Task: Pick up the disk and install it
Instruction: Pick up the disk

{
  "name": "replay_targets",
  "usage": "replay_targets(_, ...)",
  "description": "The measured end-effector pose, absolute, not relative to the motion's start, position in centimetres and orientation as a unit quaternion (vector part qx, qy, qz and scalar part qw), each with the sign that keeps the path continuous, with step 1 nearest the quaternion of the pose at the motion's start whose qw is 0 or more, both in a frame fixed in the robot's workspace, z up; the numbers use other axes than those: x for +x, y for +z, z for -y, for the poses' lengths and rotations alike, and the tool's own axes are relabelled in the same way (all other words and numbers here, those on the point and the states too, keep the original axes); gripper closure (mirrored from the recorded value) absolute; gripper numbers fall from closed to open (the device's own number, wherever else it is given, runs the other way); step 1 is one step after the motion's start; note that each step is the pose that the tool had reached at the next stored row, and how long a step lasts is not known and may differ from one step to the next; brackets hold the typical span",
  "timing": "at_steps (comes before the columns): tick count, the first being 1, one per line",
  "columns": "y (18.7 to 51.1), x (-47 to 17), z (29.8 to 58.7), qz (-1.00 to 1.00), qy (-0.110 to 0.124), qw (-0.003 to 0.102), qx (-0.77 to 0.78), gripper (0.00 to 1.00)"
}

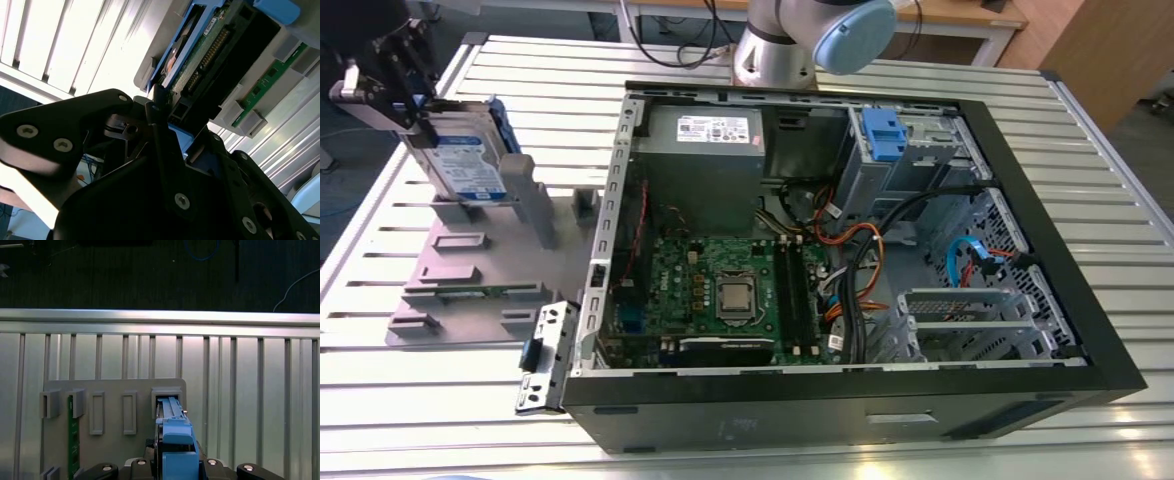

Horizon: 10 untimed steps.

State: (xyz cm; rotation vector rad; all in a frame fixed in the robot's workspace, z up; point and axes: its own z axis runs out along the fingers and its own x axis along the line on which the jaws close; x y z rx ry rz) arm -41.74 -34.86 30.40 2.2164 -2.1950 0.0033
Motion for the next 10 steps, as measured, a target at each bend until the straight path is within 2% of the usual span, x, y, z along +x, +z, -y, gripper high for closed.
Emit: replay_targets(10, 30.6, -41.74, 34.86, 0.704, 0.001, 0.011, 0.71, 0.64)
